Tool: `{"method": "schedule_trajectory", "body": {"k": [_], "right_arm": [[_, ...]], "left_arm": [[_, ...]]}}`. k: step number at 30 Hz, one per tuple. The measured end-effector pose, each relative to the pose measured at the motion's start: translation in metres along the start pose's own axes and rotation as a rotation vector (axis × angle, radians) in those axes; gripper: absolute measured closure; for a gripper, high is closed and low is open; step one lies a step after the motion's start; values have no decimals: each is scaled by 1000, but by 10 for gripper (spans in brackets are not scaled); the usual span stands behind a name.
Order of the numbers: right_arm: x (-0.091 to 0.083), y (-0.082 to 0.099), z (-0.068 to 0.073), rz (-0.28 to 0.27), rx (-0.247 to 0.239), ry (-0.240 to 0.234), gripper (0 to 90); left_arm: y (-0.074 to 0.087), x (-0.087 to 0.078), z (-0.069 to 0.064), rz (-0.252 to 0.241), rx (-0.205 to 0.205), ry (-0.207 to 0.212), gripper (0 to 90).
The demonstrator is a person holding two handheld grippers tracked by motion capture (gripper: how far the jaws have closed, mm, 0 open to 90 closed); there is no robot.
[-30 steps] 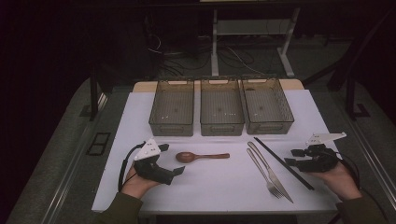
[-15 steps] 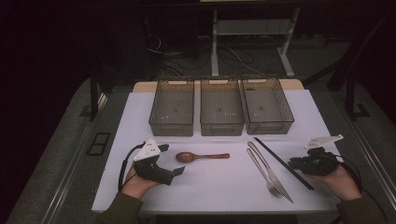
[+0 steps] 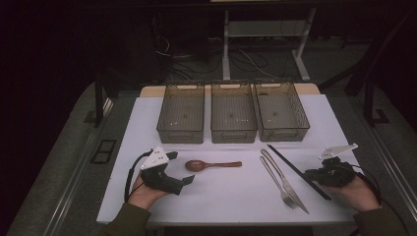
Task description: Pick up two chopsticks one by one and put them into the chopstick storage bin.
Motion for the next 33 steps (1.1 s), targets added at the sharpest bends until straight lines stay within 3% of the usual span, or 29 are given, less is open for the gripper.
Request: {"method": "schedule_trajectory", "body": {"k": [14,27,33], "right_arm": [[1,2,-2,18,-5,32,805],[3,4,7,16,-67,106,837],[3,5,7,15,-47,110,845]], "left_arm": [[0,-1,0,-1,0,-2,0],[0,0,-1,0,5,-1,0],[0,1,-2,1,8,1,0]]}}
Point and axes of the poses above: each handheld gripper's, and its own axes: x roughly forward along the jaws, y roughly out of its underside, z roughly to its left, the point moved 1 cm from there along x, roughly forward along the jaws, and after that the axes turned 6 degrees about -z, right-handed, at the moved point
